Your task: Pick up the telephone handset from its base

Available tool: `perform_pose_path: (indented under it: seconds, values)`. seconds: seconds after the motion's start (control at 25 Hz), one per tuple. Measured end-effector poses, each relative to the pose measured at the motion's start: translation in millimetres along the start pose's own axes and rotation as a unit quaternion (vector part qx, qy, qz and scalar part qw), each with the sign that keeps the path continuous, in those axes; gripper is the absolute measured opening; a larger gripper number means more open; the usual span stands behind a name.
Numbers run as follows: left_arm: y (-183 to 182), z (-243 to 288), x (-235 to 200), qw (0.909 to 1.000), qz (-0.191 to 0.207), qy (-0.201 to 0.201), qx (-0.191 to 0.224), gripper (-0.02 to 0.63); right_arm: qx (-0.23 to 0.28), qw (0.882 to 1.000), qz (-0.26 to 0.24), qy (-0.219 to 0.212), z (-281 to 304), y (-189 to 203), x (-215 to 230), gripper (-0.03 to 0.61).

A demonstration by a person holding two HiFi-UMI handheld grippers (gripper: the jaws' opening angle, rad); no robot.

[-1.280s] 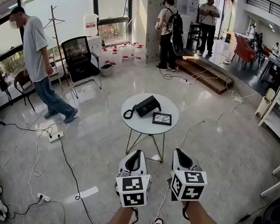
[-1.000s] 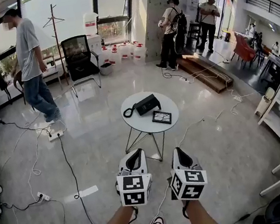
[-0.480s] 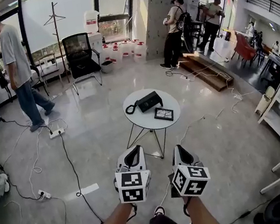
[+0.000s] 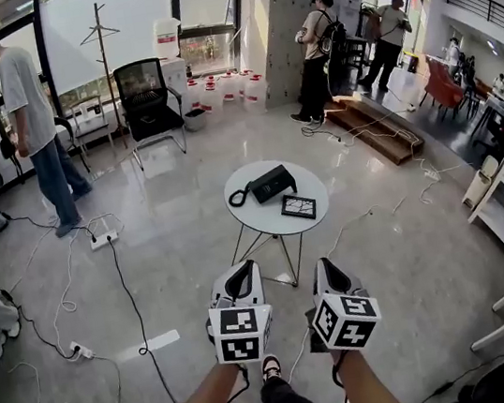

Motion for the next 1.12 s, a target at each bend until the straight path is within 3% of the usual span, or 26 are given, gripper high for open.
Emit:
perform_pose_path:
  seconds: [0.56,1.12]
  values:
    - [-6,56,-17,1.0000,0.000,-0.009,-0.001,0.017,-0.004,1.000,-0.002,-0.004,58,-12,17,0.023]
    - [-16,150,-34,0.9998,0.006,-0.016,-0.012,0.017,-0.015,1.000,0.002,-0.005,146,-30,51,0.023]
Point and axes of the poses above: the fingertips, and each gripper's own axes: z forward along the fingers, x to its right, y out of its underside, the point moved 10 cm from there along -z, backward along the fingers, and after that the axes turned 5 degrees about x, right-handed, at the moved point
